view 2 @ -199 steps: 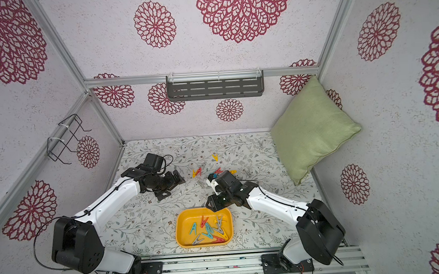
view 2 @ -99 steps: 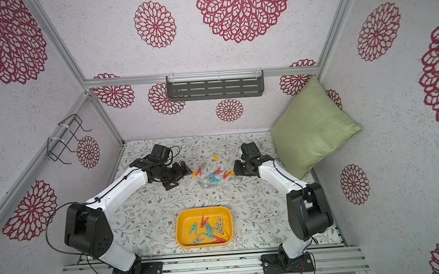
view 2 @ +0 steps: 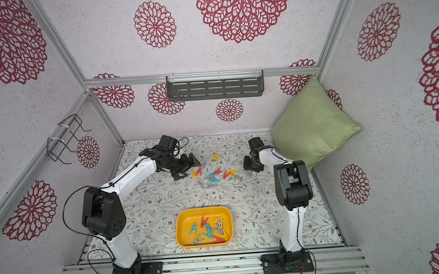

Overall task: Put the clothespins into the storage box
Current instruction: Pick up the clothespin from the center of the board.

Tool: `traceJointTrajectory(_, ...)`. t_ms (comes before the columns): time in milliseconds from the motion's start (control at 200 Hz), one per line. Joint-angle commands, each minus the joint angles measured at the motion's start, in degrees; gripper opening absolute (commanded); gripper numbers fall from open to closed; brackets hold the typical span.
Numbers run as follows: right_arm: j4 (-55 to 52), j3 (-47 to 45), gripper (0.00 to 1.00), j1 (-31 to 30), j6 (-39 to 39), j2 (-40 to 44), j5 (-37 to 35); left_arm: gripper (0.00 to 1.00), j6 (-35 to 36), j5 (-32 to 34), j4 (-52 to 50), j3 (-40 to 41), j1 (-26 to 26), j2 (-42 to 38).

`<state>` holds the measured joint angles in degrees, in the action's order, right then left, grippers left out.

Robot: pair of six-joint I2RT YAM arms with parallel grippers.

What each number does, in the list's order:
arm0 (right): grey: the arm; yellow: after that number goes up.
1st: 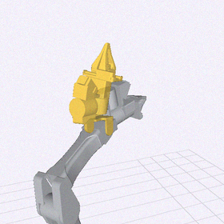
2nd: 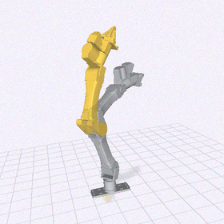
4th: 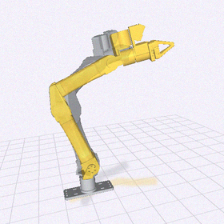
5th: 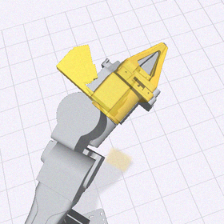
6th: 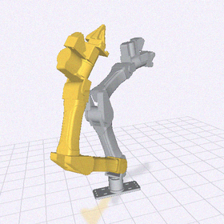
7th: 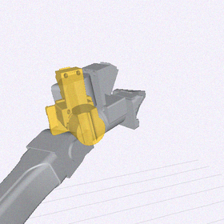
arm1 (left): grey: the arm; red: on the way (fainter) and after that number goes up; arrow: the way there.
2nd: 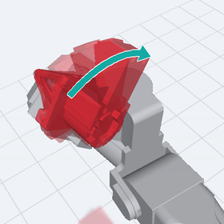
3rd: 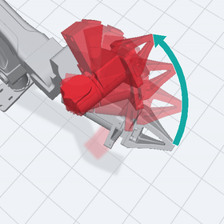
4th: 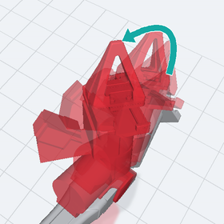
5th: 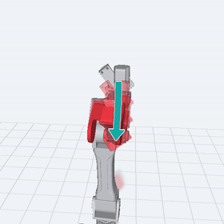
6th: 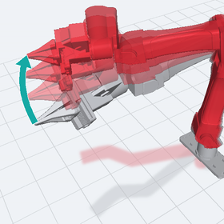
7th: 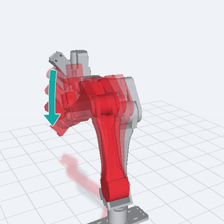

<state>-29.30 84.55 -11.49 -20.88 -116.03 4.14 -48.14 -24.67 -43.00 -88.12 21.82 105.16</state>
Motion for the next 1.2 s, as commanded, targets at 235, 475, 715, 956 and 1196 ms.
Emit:
traceJointTrajectory(235, -2.4, 4.3, 0.32, 0.8, 1.7, -4.3, -1.5, 0.97, 2.2, -2.3, -1.8, -1.2, -0.7, 1.9)
traceJointTrajectory(475, -2.7, 5.4, 0.20, 1.0, 1.7, -5.8, -2.1, 0.97, 2.5, -2.2, -2.0, -0.4, -1.1, 1.1)
traceJointTrajectory(715, -2.4, 4.3, 0.08, 0.8, 1.8, -2.6, -1.0, 0.97, 2.4, -0.8, -2.0, 1.5, -1.4, -1.4)
traceJointTrajectory(956, -2.8, 2.5, 0.06, -2.8, 2.8, 4.2, 1.1, 0.97, 2.0, 1.6, -2.5, 4.0, -1.7, -4.5)
traceJointTrajectory(1196, -2.8, -0.7, 0.05, -12.1, 4.5, 11.2, 4.8, 0.97, 0.5, 4.4, -1.7, 10.0, -2.1, -9.4)
